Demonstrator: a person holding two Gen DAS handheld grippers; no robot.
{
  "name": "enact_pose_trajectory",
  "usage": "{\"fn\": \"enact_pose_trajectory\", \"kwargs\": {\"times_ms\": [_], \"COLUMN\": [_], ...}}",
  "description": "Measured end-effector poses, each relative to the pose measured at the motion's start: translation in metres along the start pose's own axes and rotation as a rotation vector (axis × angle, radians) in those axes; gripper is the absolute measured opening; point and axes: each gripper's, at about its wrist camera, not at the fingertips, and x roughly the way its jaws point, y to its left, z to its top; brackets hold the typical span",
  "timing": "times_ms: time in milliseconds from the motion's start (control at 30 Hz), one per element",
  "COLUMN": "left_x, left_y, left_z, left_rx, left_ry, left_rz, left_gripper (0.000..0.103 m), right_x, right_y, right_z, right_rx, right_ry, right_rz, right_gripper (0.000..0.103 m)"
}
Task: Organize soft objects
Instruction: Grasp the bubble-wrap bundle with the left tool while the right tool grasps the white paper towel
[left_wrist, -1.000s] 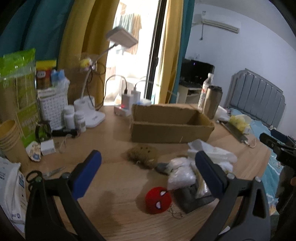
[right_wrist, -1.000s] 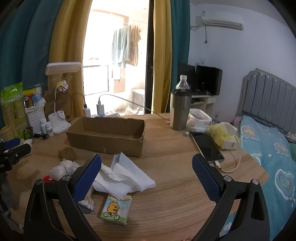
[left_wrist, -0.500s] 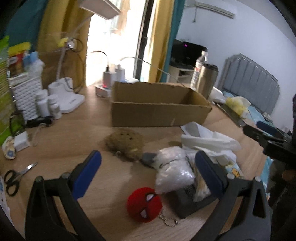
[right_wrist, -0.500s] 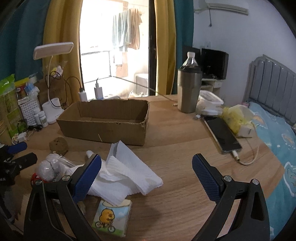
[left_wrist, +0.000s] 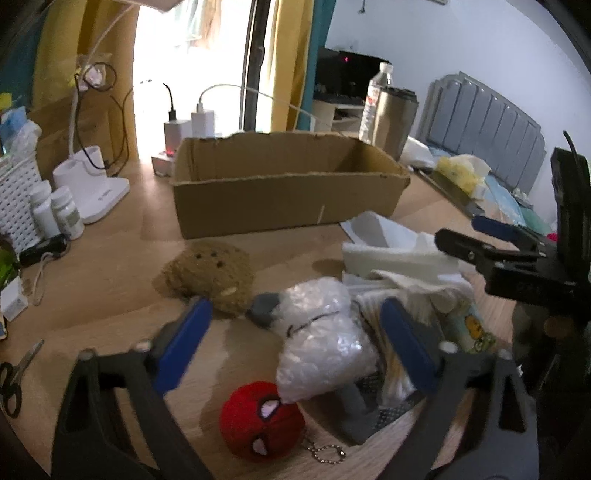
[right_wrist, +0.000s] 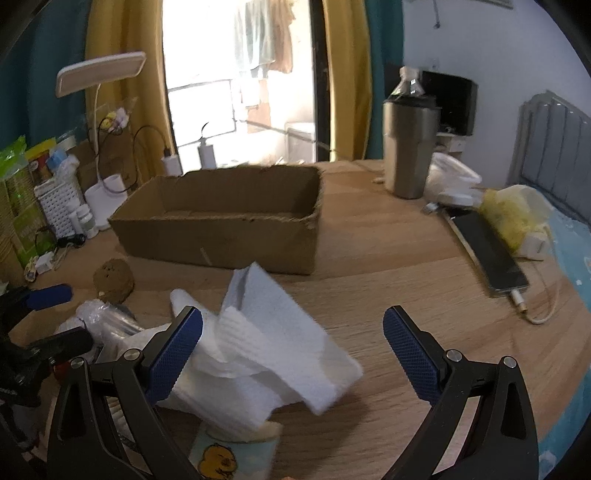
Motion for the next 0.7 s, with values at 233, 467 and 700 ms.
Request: {"fn": "enact_pose_trajectory", "kwargs": {"times_ms": [233,467,700], "left_x": [0.012,0.018,0.018], "left_y": [0.001,-0.002,-0.005], "left_z": [0.0,0.0,0.001], "left_rx": [-0.013,-0.016,-0.019], "left_ry": [0.054,0.092,0.095], "left_rz": [-0.014,-0.055,-0.075], "left_gripper": [0.073,0.051,0.048], "right_x": [0.021,0.037,0.044], "right_y": [0.002,-0.009,-0.011], "right_z": [0.005,0.005,0.002], "right_rx": [0.007,0.075,0.099], "right_ry": [0.068,0.148,0.183], "right_rz": [0.052,0.119,0.142], "right_gripper": [0.1,0.076,0.026]}}
